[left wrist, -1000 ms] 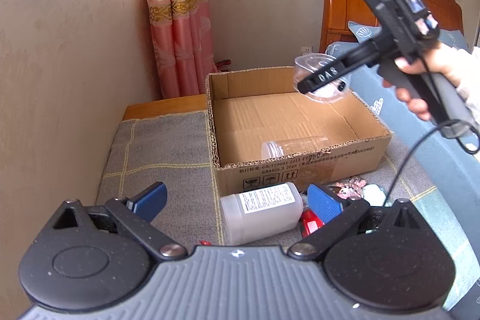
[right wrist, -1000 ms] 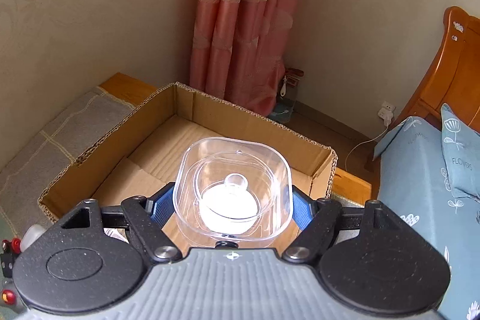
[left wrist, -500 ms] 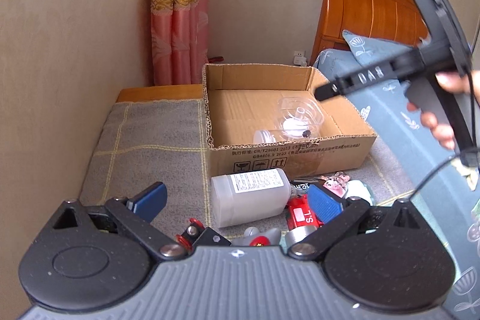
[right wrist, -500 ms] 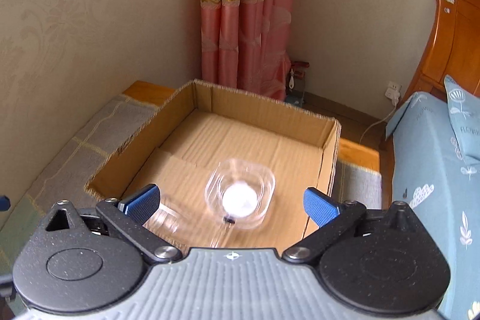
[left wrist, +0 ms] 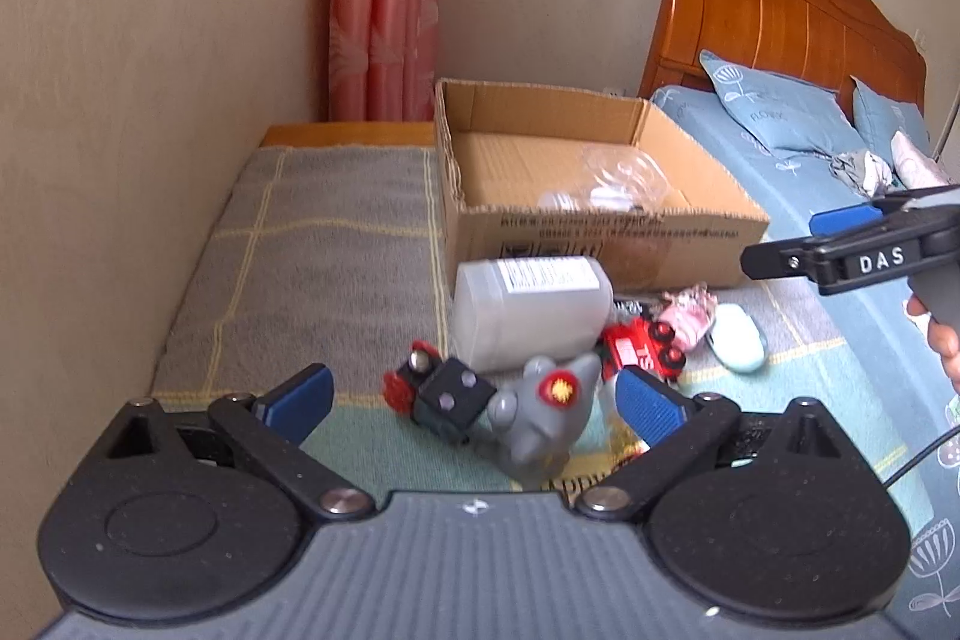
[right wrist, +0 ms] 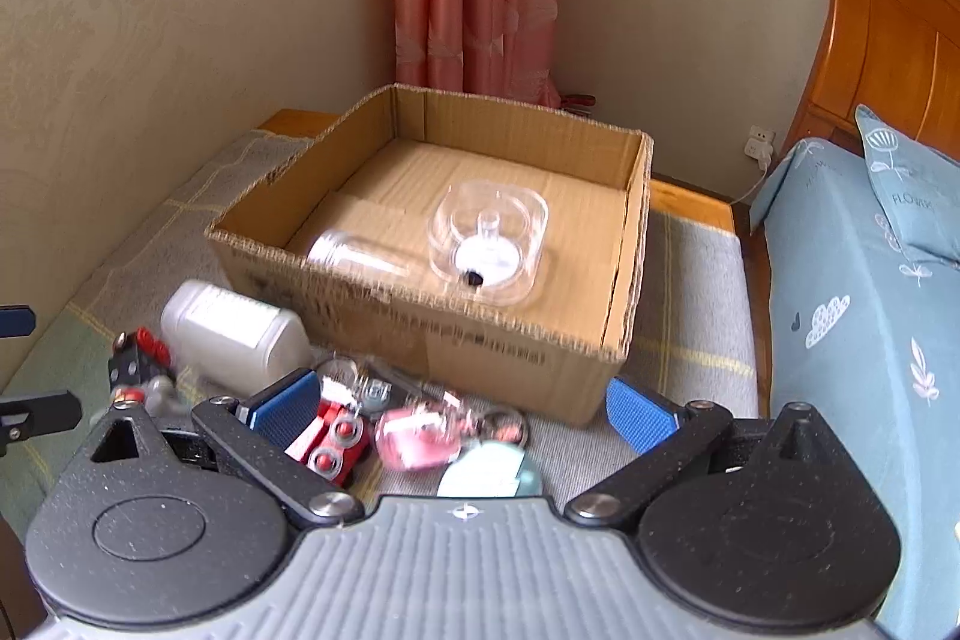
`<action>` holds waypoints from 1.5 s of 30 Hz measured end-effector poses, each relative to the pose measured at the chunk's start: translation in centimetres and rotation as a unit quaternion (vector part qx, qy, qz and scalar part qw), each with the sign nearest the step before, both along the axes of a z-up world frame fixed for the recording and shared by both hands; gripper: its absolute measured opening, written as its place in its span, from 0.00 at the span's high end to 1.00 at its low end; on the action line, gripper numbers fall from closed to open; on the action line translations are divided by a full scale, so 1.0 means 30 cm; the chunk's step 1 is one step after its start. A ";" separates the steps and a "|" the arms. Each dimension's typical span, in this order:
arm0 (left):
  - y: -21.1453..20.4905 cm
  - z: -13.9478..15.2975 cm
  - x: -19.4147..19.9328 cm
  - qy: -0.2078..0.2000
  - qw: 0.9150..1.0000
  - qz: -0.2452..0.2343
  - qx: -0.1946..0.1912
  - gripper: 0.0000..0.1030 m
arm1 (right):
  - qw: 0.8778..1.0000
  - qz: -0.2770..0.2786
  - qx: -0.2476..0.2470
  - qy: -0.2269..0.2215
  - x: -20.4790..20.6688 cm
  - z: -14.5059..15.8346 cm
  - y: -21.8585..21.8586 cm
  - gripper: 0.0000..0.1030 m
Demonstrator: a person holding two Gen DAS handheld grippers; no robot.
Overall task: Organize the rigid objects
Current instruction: 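Move both open tools back over the remaining items on the blanket, then grasp the grey cat figurine with the left tool while the right grasps the mint-green case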
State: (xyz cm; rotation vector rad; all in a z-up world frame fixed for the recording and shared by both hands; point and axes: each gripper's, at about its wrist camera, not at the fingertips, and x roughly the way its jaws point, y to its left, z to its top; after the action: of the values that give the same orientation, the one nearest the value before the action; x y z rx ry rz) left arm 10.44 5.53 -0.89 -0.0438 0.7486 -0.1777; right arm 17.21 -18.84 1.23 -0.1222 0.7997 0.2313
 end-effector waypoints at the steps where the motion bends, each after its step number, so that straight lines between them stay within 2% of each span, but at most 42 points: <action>1: -0.004 -0.012 -0.005 0.002 1.000 -0.006 0.003 0.03 | 1.000 -0.004 0.003 -0.001 -0.024 -0.014 -0.005 0.00; 6: -0.016 -0.074 -0.014 0.015 0.999 -0.028 0.013 0.03 | 0.999 -0.022 0.027 -0.007 -0.139 -0.097 -0.027 0.00; 13: 0.004 -0.151 0.000 0.045 0.999 -0.021 -0.011 0.03 | 0.999 -0.045 0.006 0.000 -0.232 -0.219 -0.051 0.00; 16: -0.013 -0.147 0.010 0.040 0.999 -0.028 -0.018 0.03 | 0.998 -0.054 0.006 0.004 -0.242 -0.241 -0.058 0.00; 21: -0.048 -0.134 0.062 0.027 0.999 -0.023 -0.004 0.03 | 0.998 -0.054 0.013 0.007 -0.243 -0.265 -0.055 0.00; 26: -0.059 -0.083 0.125 0.006 0.999 -0.021 -0.029 0.03 | 0.999 -0.050 0.010 0.005 -0.236 -0.268 -0.042 0.00; 29: -0.062 -0.079 0.163 -0.002 1.000 -0.006 -0.010 0.03 | 0.999 -0.050 0.014 0.002 -0.231 -0.262 -0.044 0.00; 31: -0.049 -0.091 0.176 0.007 1.000 0.006 0.000 0.03 | 0.999 -0.049 0.015 0.000 -0.231 -0.255 -0.046 0.00; 34: -0.008 -0.093 0.144 0.009 1.000 0.007 -0.028 0.03 | 0.999 -0.046 0.016 -0.003 -0.234 -0.245 -0.052 0.00; 37: 0.039 -0.085 0.088 0.006 0.999 0.016 -0.041 0.01 | 0.999 -0.044 0.014 -0.006 -0.232 -0.240 -0.061 0.00; 45: 0.109 -0.070 -0.050 0.012 0.998 0.060 -0.005 0.01 | 0.999 -0.044 0.012 0.003 -0.222 -0.264 -0.079 0.00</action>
State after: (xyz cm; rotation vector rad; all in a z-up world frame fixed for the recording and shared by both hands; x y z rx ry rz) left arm 8.95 8.79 -3.00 -0.0994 0.7673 -0.0667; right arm 10.54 -21.22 -6.69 -0.0636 0.8052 0.1579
